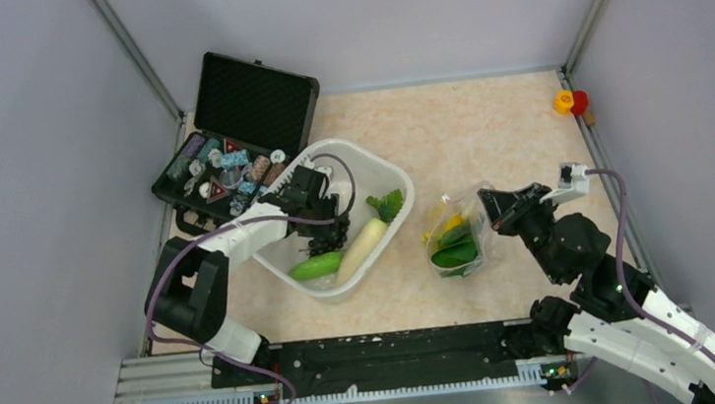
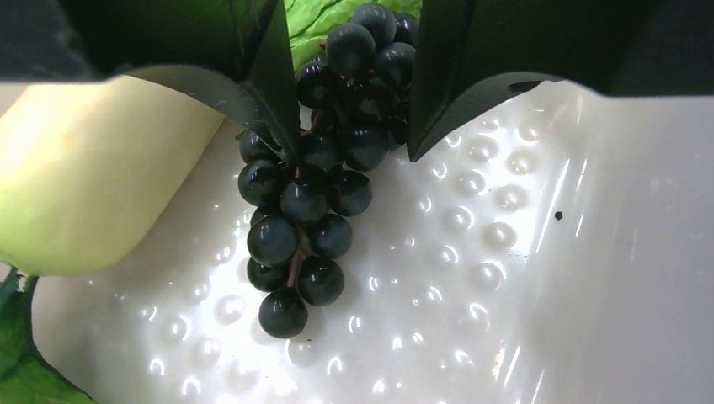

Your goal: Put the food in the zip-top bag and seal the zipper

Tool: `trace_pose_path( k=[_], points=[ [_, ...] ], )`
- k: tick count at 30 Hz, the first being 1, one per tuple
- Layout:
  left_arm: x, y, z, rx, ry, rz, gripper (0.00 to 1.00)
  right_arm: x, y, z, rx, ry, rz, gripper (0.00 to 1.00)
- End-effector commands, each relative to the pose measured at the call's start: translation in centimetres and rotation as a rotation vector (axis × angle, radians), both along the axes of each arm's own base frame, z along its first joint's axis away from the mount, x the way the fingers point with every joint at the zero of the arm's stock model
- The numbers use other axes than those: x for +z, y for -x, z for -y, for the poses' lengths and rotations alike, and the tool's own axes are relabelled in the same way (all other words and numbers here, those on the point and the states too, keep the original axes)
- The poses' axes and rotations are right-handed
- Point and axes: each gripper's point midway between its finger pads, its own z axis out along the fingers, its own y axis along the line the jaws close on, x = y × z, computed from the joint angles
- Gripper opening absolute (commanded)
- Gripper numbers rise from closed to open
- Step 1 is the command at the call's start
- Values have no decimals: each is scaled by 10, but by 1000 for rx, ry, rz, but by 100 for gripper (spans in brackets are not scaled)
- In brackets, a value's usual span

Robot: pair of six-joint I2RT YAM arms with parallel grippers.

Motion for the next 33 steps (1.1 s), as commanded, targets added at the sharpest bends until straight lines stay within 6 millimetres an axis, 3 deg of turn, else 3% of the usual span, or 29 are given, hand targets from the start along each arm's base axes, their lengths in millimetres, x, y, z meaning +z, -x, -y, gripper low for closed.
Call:
trace_pose_path(
  k=[1,6,10,16,21,33],
  points=[
    [11,-1,12,-55,57,12,47,7,0,0,-2,-23,24,0],
    [34,-5,16,-65,114,109,35,6,0,0,-1,-30,20,0],
    [43,-7,12,-48,111,147,11,6,0,-1,2,-32,18,0],
    [55,-9,8,-22,113,191,0,7,1,0,2,-32,18,0],
    [70,-11,4,2,123,245,0,7,1,-1,4,-32,19,0],
    [130,-14,-4,56,216,464,0,6,0,-2,2,-27,21,0]
  ],
)
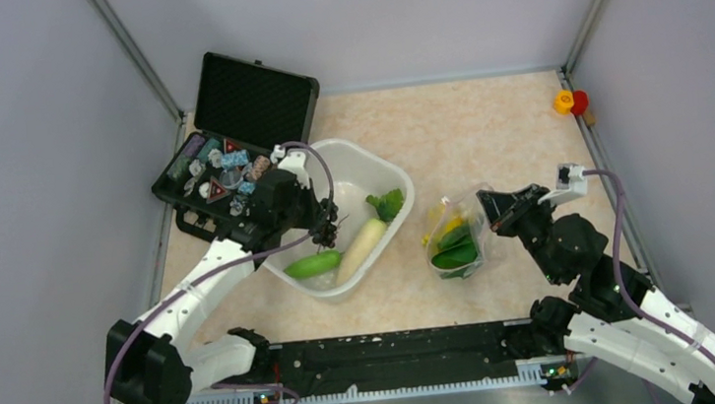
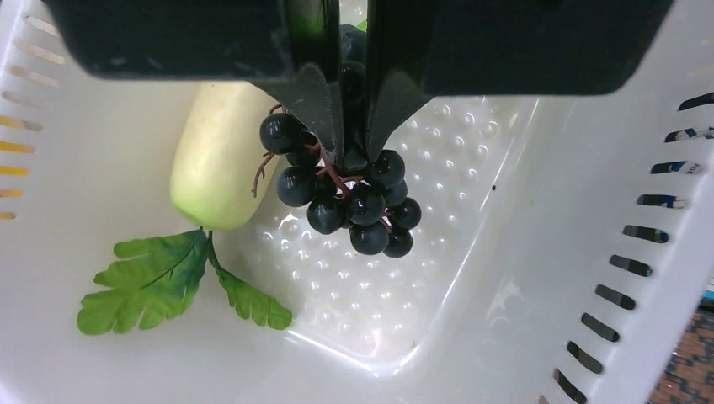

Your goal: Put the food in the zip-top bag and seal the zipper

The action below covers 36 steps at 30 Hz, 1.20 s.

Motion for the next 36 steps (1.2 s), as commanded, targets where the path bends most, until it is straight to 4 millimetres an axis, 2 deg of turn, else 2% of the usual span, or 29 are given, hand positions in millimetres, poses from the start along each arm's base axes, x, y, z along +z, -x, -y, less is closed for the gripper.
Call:
trace_pose_path(
  k=[1,9,14,18,24,28,36],
  points=[
    [30,-9,0,36,69,119,0,12,0,-1,2,-33,30,0],
    [62,0,8,-5,159,178,0,10,0,-7,26,-22,26,0],
    [98,15,30,-149,259,224,0,9,-1,-17,63,-3,21,0],
    [136,34,49,-267,380,265,0,12,-2,-27,102,10,29,0],
    [184,58,66,-412,518,334,0,22,-3,-36,140,27,47,0],
    [205,76,80,-516,619,317,0,22,-6,-43,156,27,47,0],
    [256,109,109,-683,843,395,0,21,-7,-54,185,9,45,0]
  ],
)
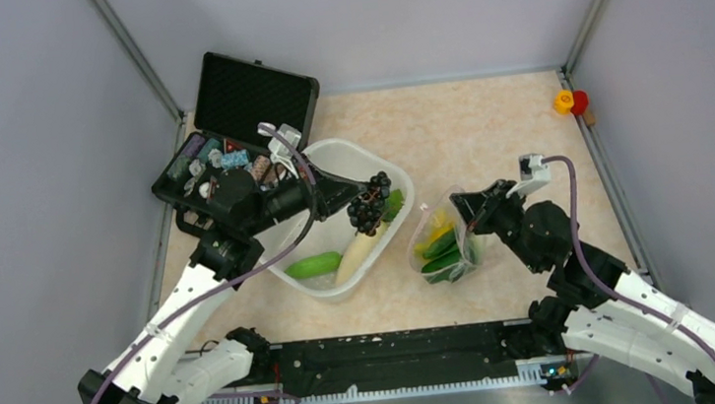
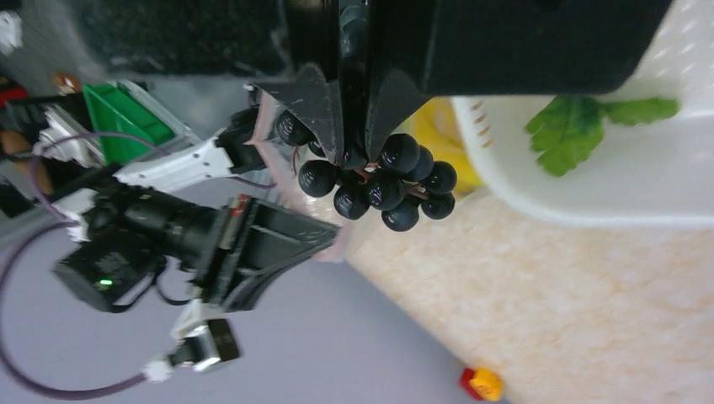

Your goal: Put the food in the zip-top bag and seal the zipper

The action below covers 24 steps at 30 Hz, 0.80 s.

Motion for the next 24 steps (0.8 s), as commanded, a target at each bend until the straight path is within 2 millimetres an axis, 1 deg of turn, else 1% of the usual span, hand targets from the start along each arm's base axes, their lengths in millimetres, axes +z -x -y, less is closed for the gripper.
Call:
trace_pose_path(
  k=[1,5,7,8,13,17,20,24],
  points=[
    [63,30,22,-153,204,145,0,34,2,-10,41,-81,67,0],
    [70,53,54,-250,238,207,0,37,1,-16,60,-84,66,0],
    [66,52,66,-234,257,212,0,37,1,-17,65,-87,65,0],
    [61,49,71,-222,267,201,0,37,2,-18,68,-91,65,0],
    [48,39,80,-207,350,163,0,37,2,-16,65,-98,64,0],
    [31,32,93,-211,317,126,0,37,3,-15,60,-100,65,0],
    [16,26,98,-204,281,91,0,39,3,-13,54,-102,67,0],
    [4,31,107,-264,227,59,0,40,3,-10,41,-102,73,0]
  ],
)
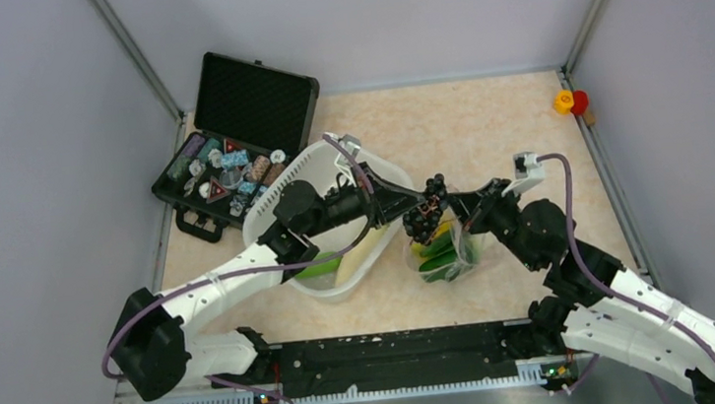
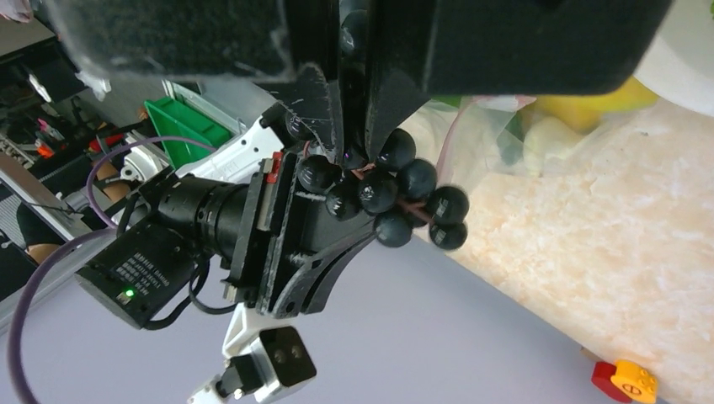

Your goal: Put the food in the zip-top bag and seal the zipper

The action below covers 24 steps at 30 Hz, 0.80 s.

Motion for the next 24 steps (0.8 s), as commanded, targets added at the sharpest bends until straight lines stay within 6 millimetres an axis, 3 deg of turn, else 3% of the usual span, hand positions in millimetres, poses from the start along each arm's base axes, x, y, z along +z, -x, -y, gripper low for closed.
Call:
trace_pose_path(
  k=[1,9,21,24],
  points=[
    [14,9,7,-63,17,42,0,35,1,4,-13,-77,66,0],
    [-14,28,22,-112,-92,44,0,35,0,8,-37,-73,61,0],
    [-69,32,27,-62,-329,46,0,38,1,17,-71,-105,62,0],
    [-68,28,32,-54,-337,46,0,42,3,12,-37,-103,78,0]
  ],
)
